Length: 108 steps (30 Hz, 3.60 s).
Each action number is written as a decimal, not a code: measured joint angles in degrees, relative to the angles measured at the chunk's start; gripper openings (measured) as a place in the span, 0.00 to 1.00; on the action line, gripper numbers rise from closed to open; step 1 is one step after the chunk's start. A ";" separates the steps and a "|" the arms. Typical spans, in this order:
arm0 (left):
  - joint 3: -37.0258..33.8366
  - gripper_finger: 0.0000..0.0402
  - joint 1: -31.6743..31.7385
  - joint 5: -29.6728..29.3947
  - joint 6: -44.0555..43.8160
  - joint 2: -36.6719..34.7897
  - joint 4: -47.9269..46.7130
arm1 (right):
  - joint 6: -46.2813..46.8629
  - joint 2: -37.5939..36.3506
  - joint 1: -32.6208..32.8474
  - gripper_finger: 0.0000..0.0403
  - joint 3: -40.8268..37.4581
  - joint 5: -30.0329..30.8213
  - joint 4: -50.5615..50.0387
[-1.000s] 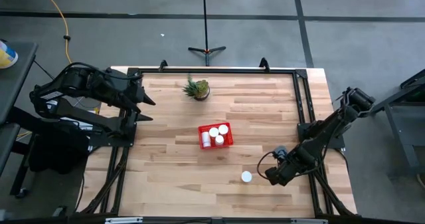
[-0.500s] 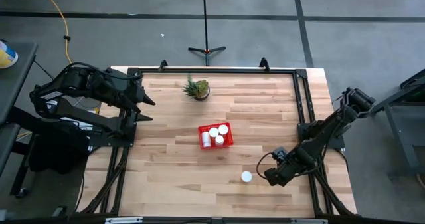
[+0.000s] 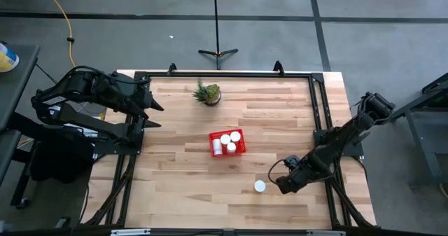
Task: Pick and place pill bottles into a basket
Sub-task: Put the orange pill bottle into the red bin
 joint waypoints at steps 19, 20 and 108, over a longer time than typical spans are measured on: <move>0.00 0.79 0.02 0.00 0.00 0.00 -0.26 | -0.01 0.00 -0.01 0.57 -0.40 -2.11 2.91; 0.00 0.79 -0.01 0.00 0.00 -0.02 -0.26 | -0.05 0.00 -0.01 0.55 -0.40 -1.95 2.91; -0.02 0.79 0.02 -9.16 -5.79 1.37 12.03 | -75.36 14.95 -37.19 0.52 27.57 1.01 -3.87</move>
